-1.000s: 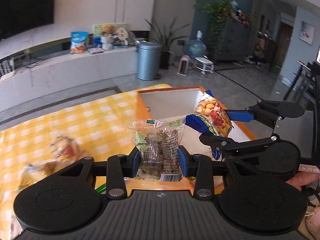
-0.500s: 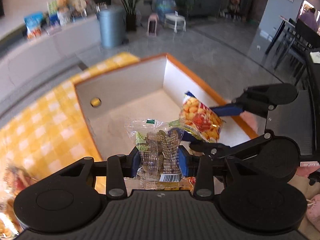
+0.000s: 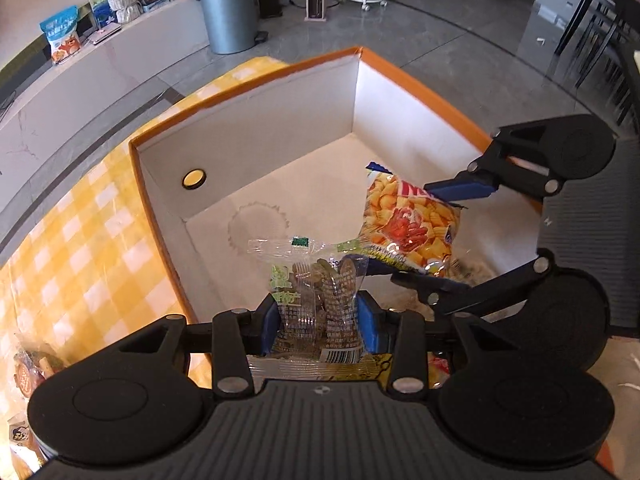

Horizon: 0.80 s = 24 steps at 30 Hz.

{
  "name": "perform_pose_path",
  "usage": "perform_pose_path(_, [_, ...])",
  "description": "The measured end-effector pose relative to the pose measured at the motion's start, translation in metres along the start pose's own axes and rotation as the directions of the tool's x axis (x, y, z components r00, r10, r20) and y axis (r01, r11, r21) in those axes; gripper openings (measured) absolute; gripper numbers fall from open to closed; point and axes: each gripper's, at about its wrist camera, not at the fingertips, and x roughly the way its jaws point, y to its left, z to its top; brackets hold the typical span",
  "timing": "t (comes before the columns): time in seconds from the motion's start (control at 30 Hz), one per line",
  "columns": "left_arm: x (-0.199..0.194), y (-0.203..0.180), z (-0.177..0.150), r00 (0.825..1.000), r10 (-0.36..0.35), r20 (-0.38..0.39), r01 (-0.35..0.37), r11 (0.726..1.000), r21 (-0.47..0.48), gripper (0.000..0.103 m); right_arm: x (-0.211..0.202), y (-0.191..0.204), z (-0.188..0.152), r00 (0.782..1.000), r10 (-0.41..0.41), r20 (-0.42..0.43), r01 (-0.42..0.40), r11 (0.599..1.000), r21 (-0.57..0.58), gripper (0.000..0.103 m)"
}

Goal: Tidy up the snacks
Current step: 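Carry both bags over the orange box and open both tools to release them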

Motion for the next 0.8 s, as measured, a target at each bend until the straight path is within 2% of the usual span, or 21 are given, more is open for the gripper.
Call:
perform_pose_path(0.1, [-0.003,-0.001,0.0,1.0,-0.01,0.012,0.01,1.0,0.009,0.058,0.002,0.002,0.0,1.0,-0.003,-0.007,0.003,1.0,-0.019,0.063])
perform_pose_path(0.17, [-0.006,0.001,0.0,0.999,-0.027,0.017,0.027,1.0,-0.009,0.069,0.001,0.004,0.001,1.0,-0.013,0.0,0.013,0.999,-0.031,0.071])
perform_pose_path(0.2, [-0.006,0.002,0.001,0.999,-0.031,0.024,0.032,0.999,-0.014,0.071,0.0,0.004,0.001,1.0,-0.013,0.0,0.013,0.999,-0.031,0.072])
perform_pose_path(0.53, [-0.029,0.004,-0.005,0.995,-0.047,0.089,0.049,0.999,-0.016,0.08,-0.012,0.008,0.003,1.0,-0.027,0.006,0.027,0.999,-0.024,0.075])
perform_pose_path(0.63, [-0.042,0.004,-0.009,0.992,-0.055,0.116,0.058,0.998,-0.021,0.081,-0.02,0.011,0.004,0.999,-0.043,0.026,0.043,0.999,-0.008,0.079])
perform_pose_path(0.8, [-0.07,0.005,-0.022,0.982,-0.032,0.186,0.04,0.998,-0.043,0.081,-0.043,0.025,0.003,0.991,-0.102,0.081,0.103,0.995,-0.007,0.079])
